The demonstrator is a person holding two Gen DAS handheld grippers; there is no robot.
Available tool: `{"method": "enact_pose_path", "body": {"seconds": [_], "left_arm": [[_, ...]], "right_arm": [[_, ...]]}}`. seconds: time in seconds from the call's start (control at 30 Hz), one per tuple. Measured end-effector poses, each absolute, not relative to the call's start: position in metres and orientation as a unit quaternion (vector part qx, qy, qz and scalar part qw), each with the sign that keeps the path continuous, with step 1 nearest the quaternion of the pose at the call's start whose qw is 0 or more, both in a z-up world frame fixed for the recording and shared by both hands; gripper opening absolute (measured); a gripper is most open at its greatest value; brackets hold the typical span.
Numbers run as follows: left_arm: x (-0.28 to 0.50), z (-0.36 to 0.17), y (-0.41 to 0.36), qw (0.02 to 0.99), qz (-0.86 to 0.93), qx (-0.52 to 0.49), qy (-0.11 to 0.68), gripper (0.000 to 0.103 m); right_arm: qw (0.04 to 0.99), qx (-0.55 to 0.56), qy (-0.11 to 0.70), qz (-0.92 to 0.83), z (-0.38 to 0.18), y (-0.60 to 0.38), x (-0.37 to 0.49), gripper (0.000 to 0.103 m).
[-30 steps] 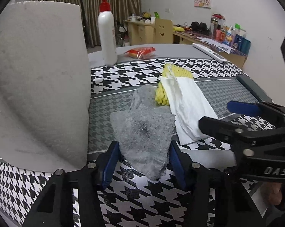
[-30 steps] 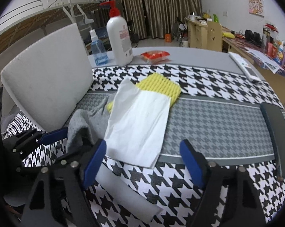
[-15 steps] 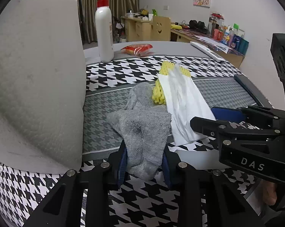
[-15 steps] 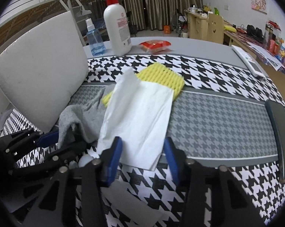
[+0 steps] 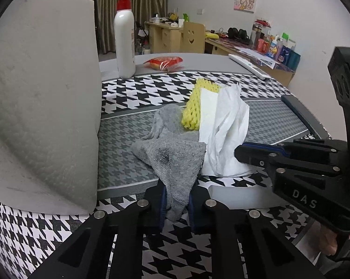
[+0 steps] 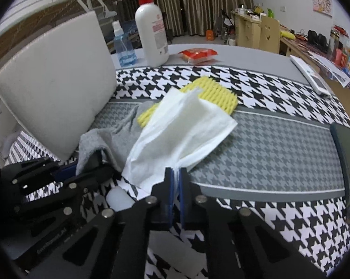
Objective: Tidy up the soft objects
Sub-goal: 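Lift the grey sock with the left gripper while the right gripper lifts the tissue packet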
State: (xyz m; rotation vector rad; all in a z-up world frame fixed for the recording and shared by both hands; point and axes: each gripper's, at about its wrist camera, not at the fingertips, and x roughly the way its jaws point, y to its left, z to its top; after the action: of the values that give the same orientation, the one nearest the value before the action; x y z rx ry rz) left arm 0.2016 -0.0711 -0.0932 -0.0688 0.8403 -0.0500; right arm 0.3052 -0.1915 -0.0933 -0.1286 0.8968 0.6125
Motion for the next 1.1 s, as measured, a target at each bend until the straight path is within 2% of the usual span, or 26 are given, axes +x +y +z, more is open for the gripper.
{"method": "enact_pose_path", "body": {"seconds": [1.1], "left_arm": [[0.16, -0.026, -0.075, 0.954, -0.046, -0.017, 0.296, 0.016]], "right_arm": [[0.907, -0.028, 0.322, 0.269, -0.024, -0.236, 0.259, 0.006]]}}
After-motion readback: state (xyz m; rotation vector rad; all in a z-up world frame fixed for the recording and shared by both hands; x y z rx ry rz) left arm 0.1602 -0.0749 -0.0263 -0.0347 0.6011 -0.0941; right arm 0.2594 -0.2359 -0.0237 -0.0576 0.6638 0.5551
